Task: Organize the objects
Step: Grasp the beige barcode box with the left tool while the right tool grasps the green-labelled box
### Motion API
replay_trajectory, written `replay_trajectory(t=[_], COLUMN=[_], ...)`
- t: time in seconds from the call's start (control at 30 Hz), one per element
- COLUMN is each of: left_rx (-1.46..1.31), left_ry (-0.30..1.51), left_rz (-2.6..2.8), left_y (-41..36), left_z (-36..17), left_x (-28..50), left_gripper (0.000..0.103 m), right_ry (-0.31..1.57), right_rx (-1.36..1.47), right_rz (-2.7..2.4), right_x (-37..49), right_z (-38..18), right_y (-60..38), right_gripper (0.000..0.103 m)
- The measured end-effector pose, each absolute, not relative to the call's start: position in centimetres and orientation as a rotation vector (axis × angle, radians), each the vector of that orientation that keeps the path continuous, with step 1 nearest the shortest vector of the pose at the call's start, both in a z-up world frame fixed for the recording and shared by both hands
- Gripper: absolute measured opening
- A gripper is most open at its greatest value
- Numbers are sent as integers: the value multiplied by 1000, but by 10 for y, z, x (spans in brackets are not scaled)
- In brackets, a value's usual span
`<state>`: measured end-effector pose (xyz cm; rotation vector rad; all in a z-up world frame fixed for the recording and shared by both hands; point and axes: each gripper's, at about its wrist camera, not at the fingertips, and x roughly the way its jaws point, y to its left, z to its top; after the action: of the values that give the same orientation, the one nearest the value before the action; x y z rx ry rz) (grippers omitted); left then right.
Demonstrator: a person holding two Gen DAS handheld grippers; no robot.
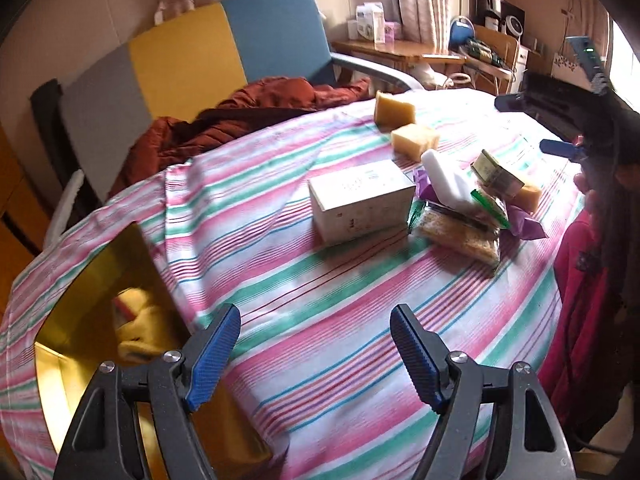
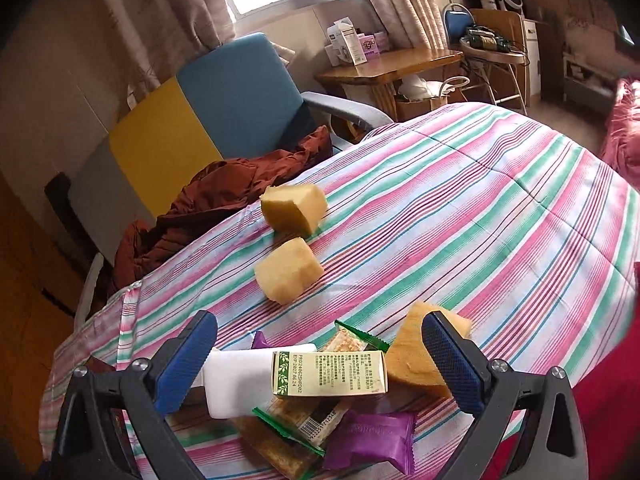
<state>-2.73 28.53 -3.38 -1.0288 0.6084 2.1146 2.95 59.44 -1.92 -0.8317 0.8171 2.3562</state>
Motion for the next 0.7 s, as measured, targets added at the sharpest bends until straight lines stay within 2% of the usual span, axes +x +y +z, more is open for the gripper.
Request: replay_trajectory(t=[0.17,0.23,0.4,0.5,0.7], left_rx=[-939,-897,-827,-818,-858], left_ry=[751,829,929,981,1047], left_rz=[2021,1971,1877,1817,1695], left_y=[317,333,366,387,414], left_z=[-37,-37,-38,-45,-66], left_x=[-34,-39,-55,-69,-94], left_gripper=[79,83,85,95,95], right_ry=[947,991,997,1018,1069], right_rx=[-794,-804,-824,-813,-809], right_rz=[2317,2304,2320,2324,2318], right_x=[41,41,39,41,43], right_z=[-24,-28,-29,-29,-32], right_y=[609,612,611,612,616], right_gripper=[103,103,103,103,103])
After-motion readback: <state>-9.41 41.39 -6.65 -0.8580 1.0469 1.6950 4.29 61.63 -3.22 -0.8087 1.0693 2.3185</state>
